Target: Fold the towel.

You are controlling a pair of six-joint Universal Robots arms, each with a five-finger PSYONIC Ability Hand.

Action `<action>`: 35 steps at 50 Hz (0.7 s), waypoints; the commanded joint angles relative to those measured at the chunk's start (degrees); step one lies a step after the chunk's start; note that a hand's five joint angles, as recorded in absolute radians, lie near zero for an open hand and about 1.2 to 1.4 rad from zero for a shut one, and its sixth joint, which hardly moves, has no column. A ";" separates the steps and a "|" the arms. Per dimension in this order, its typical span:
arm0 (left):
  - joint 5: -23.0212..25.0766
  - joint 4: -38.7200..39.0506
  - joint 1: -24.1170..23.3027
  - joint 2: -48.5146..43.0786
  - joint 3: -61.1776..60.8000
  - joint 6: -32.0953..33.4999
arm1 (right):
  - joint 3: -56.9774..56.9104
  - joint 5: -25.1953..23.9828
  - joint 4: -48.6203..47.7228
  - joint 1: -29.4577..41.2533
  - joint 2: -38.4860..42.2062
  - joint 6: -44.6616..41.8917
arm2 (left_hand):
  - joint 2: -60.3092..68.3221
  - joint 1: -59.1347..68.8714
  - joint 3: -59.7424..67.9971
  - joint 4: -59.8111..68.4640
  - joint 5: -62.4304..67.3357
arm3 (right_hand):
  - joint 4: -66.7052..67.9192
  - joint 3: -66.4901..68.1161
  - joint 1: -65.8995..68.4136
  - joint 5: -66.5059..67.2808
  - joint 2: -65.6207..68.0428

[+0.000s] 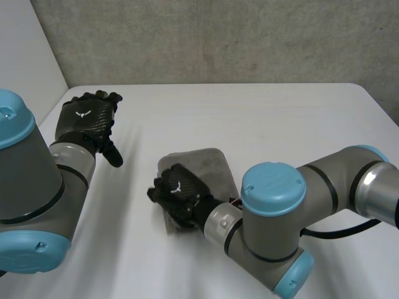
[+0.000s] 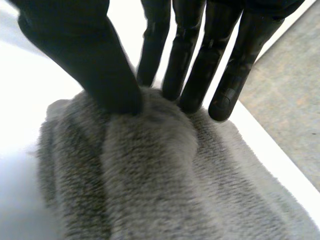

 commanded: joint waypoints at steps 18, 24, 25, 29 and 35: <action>7.33 -7.78 -10.38 -22.16 20.06 -16.97 | -0.12 2.72 13.15 -19.45 -13.47 29.54 | 1.63 1.10 1.57 1.51 -0.31 | -43.74 -43.58 -32.18 -43.90 -43.29; 2.23 -14.11 -11.52 -27.70 22.26 -16.62 | -4.70 -1.15 17.38 -19.28 -4.50 29.28 | 1.29 0.77 1.23 1.17 -0.64 | -43.74 -43.58 -32.18 -43.90 -43.29; 0.06 -14.55 -11.26 -27.96 21.91 -16.53 | -4.71 -1.16 17.39 -19.28 -4.48 29.27 | 0.96 0.43 0.90 0.84 -0.98 | -43.74 -43.58 -32.18 -43.90 -43.29; -2.78 -14.64 -10.82 -28.31 21.12 -16.44 | -7.86 -1.43 18.27 -18.40 1.48 26.30 | 0.96 0.43 0.89 0.83 -0.98 | -43.74 -43.58 -32.18 -43.90 -43.29; -2.78 -14.55 -9.41 -28.31 18.39 -14.07 | -10.51 -0.19 18.36 -16.03 5.54 17.67 | 0.79 0.26 0.72 0.67 -1.15 | -43.74 -43.58 -32.18 -43.90 -43.29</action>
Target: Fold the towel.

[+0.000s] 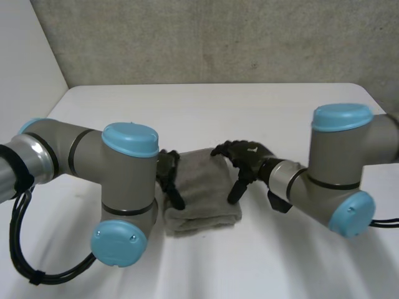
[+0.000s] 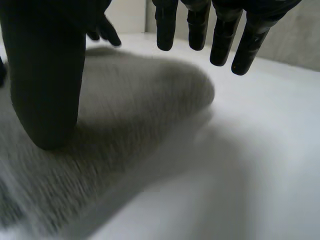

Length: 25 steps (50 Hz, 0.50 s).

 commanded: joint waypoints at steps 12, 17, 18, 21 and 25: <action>-0.90 0.05 0.11 8.89 -3.10 5.95 | -2.22 10.47 -0.89 2.59 -7.68 -15.99 | 0.62 0.09 0.55 0.45 -1.32 | -3.35 -2.08 -1.89 -3.34 -3.42; -0.81 -0.38 2.56 18.64 -1.34 7.18 | -2.04 11.79 -2.04 -1.19 -17.46 -11.93 | 0.62 0.09 0.55 0.45 -1.32 | -3.35 -2.08 -1.89 -3.34 -3.42; -0.81 -0.39 2.58 18.67 -1.33 7.18 | -2.48 12.93 -1.95 -3.02 -20.25 -10.71 | 0.62 0.09 0.55 0.45 -1.32 | -3.35 -2.08 -1.89 -3.34 -3.42; -0.02 -1.71 6.71 26.14 -0.02 7.27 | -2.57 16.08 -1.51 -5.75 -25.08 -8.78 | 0.78 0.26 0.72 0.62 -1.15 | -3.35 -2.08 -1.89 -3.34 -3.42; 6.81 -7.22 12.57 34.47 2.00 6.57 | -1.52 19.70 -1.16 -7.43 -30.38 -8.33 | 0.78 0.26 0.72 0.62 -1.15 | -3.35 -2.08 -1.89 -3.34 -3.42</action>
